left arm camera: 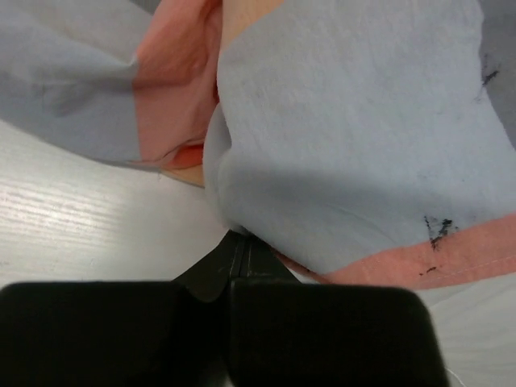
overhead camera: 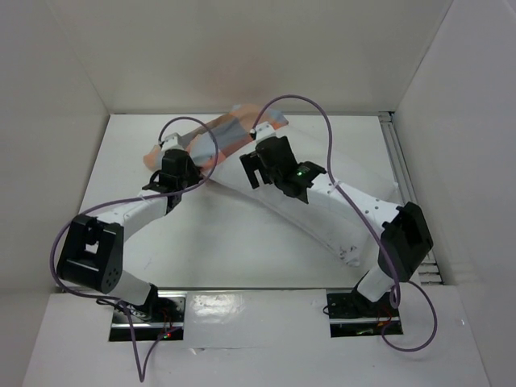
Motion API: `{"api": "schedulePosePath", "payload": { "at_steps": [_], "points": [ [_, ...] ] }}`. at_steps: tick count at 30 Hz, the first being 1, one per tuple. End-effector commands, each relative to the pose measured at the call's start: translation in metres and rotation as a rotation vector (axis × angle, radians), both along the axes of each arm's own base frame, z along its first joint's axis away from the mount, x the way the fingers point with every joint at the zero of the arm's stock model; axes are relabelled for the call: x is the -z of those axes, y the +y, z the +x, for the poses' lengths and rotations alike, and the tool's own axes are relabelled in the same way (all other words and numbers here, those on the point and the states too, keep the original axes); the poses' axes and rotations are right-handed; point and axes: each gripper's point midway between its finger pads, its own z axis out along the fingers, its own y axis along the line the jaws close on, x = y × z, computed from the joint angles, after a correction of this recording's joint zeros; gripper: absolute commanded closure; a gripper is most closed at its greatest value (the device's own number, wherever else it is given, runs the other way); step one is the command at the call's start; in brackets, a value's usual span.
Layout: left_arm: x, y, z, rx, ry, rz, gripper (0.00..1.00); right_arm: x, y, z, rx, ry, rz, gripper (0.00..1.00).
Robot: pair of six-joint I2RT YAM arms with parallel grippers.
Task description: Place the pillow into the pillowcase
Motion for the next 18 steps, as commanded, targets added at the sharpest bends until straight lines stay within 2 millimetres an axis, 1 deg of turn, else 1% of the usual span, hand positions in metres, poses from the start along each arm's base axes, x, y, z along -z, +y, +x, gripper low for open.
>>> {"api": "schedulePosePath", "payload": {
  "at_steps": [1, 2, 3, 4, 6, 7, 8, 10, 11, 12, 13, 14, 15, 16, 17, 18],
  "points": [
    [-0.030, -0.010, 0.018, 0.032, -0.081, -0.024, 1.00, -0.008, -0.005, 0.003, 0.041, -0.052, -0.089, 0.00],
    [-0.030, -0.011, 0.018, 0.040, -0.080, -0.029, 1.00, -0.003, -0.002, 0.005, 0.036, -0.053, -0.118, 0.00],
    [-0.035, -0.011, 0.016, 0.040, -0.087, -0.030, 1.00, -0.003, 0.005, 0.003, 0.016, -0.064, -0.141, 0.00],
    [-0.040, -0.012, 0.015, 0.050, -0.096, -0.038, 1.00, -0.011, 0.011, 0.006, 0.011, -0.086, -0.136, 0.00],
    [-0.039, -0.014, 0.008, 0.066, -0.088, -0.044, 1.00, -0.005, 0.027, 0.003, -0.052, -0.081, -0.160, 0.00],
    [-0.049, -0.017, 0.004, 0.095, -0.105, -0.053, 1.00, -0.007, 0.037, 0.003, -0.071, -0.086, -0.146, 0.00],
    [-0.054, -0.019, 0.003, 0.104, -0.116, -0.059, 1.00, 0.008, 0.039, 0.005, -0.073, -0.063, -0.171, 0.00],
    [-0.062, -0.021, -0.001, 0.124, -0.127, -0.062, 1.00, 0.021, 0.046, 0.009, -0.091, -0.054, -0.180, 0.00],
    [-0.067, -0.020, -0.004, 0.124, -0.133, -0.063, 1.00, 0.021, 0.049, 0.015, -0.092, -0.059, -0.162, 0.01],
    [-0.069, -0.022, -0.007, 0.140, -0.132, -0.070, 1.00, 0.037, 0.048, 0.023, -0.093, -0.029, -0.172, 0.14],
    [-0.074, -0.028, -0.007, 0.167, -0.141, -0.085, 1.00, 0.043, 0.051, 0.028, -0.084, -0.006, -0.140, 0.55],
    [-0.084, -0.031, -0.009, 0.183, -0.155, -0.095, 1.00, 0.034, 0.054, 0.040, -0.059, -0.013, -0.099, 0.78],
    [-0.094, -0.037, -0.011, 0.215, -0.179, -0.100, 1.00, 0.048, 0.051, 0.050, -0.027, 0.017, -0.100, 0.97],
    [-0.105, -0.042, -0.009, 0.243, -0.200, -0.105, 1.00, 0.047, 0.048, 0.062, -0.008, 0.040, -0.049, 1.00],
    [-0.109, -0.049, -0.011, 0.283, -0.200, -0.122, 1.00, 0.033, 0.051, 0.073, 0.004, 0.024, -0.003, 1.00],
    [-0.117, -0.052, -0.011, 0.296, -0.214, -0.130, 1.00, 0.028, 0.053, 0.084, 0.018, 0.005, 0.036, 1.00]
  ]
}}
